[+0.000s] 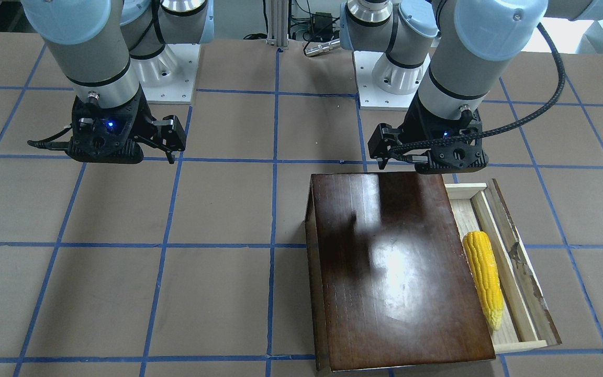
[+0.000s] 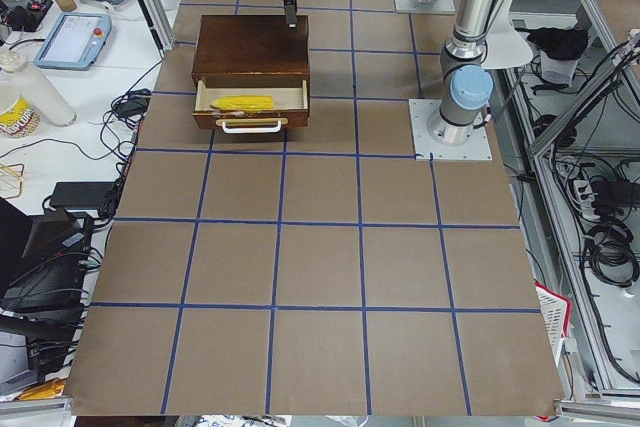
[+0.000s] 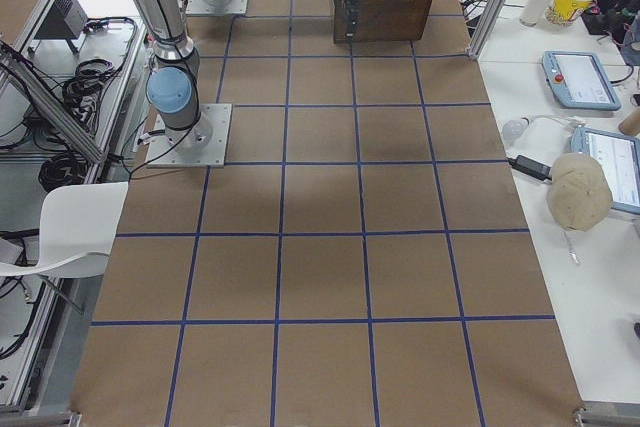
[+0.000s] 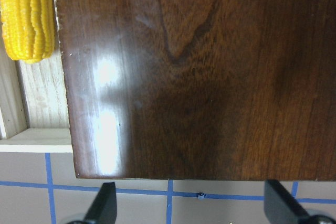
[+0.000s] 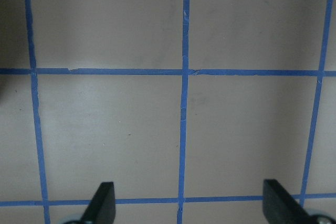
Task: Open drawer and put corn inside
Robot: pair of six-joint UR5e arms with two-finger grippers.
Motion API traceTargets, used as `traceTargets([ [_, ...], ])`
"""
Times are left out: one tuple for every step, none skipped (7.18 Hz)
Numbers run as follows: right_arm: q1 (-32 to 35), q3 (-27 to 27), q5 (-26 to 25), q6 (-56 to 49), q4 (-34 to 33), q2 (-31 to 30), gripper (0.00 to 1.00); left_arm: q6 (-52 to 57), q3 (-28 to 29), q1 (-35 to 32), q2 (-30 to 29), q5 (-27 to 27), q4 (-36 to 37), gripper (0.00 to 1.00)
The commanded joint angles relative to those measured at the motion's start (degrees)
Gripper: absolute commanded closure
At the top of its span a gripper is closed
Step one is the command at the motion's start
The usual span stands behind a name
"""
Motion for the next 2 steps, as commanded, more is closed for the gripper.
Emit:
traceTargets([
  [0.0, 0.0, -0.1, 0.0, -0.1, 0.0, 0.0, 1.3, -0.1, 0.3, 0.1, -0.2, 0.0, 0.0],
  [0.0, 0.0, -0.1, 0.0, 0.0, 0.0, 0.0, 1.5, -0.1, 0.3, 0.1, -0.4, 0.0, 0.0],
])
